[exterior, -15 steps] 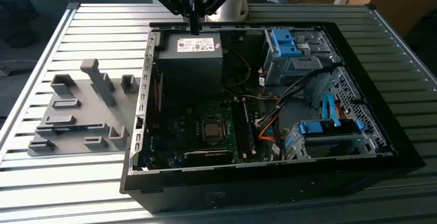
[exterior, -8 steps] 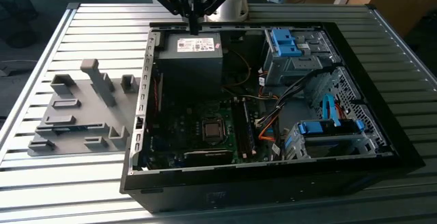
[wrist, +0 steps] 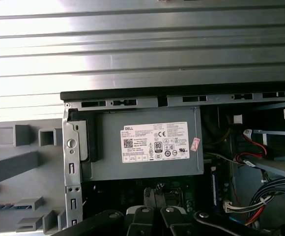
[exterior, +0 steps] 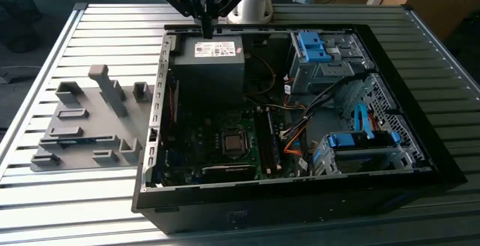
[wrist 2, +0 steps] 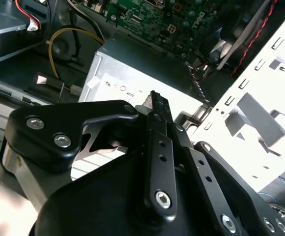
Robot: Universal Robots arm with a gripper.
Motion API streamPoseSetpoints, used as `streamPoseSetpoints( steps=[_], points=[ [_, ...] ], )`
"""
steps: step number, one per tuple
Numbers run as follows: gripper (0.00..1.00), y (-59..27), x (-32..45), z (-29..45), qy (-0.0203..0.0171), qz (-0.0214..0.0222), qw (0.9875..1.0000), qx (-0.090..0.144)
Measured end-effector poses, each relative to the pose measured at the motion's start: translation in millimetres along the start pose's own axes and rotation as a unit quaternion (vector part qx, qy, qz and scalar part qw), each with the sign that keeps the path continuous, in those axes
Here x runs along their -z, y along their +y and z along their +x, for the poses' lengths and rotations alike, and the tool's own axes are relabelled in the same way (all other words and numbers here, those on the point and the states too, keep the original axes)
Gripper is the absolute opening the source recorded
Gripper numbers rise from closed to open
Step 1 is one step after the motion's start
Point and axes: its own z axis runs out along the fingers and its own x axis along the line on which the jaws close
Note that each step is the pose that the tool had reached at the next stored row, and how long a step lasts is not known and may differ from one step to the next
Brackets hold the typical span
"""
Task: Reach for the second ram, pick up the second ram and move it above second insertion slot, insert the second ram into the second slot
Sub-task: 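Reach for the second ram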
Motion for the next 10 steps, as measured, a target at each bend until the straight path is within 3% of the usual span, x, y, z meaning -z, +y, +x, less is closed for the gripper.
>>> streamPoseSetpoints(
  steps=[10],
  points=[
    [0.11,-1.0,-0.4,12.3,0.0005,0.0,1.0,0.0]
  ],
)
